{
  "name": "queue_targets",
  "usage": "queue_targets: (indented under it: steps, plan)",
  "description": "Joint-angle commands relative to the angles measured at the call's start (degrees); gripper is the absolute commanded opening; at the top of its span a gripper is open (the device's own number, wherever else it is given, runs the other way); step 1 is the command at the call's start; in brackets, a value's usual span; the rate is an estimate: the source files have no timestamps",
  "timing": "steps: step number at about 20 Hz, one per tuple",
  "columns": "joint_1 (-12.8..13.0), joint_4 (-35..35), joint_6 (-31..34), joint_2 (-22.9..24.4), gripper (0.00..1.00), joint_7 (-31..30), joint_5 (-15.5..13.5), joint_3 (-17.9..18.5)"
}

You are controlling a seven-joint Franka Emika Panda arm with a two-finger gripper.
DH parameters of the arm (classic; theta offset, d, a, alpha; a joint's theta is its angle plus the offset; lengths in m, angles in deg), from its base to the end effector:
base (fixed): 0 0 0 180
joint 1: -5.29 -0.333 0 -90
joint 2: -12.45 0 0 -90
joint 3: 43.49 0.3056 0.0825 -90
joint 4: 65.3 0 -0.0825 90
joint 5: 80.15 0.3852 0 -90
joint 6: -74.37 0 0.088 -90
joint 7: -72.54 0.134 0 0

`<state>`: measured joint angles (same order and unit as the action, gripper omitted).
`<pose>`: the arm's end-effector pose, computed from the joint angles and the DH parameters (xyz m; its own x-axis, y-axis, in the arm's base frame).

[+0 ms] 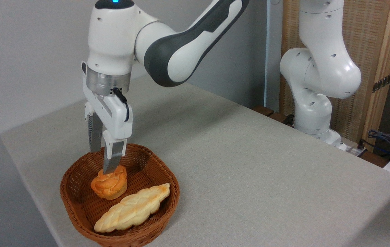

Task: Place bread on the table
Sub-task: 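Lower the gripper onto the orange bun and close on it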

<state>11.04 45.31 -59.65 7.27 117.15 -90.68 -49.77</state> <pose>0.6035 -0.1339 0.4378 0.5882 -0.7352 0.3371 -0.7578 -0.6465 -0.0877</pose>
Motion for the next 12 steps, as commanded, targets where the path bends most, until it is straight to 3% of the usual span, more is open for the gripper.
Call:
queue_targets:
  steps: [1,9,11,12]
  plan:
    - [-0.1,0.7,-0.9,0.0,1.0,2.7,3.1,0.0]
    - [-0.1,2.2,-2.2,-2.6,1.0,3.9,10.4,-1.4]
    - [-0.1,2.3,-2.8,-3.3,1.0,3.9,11.4,-1.9]
    - [-0.1,2.4,-3.4,-3.5,0.95,3.9,11.5,-2.1]
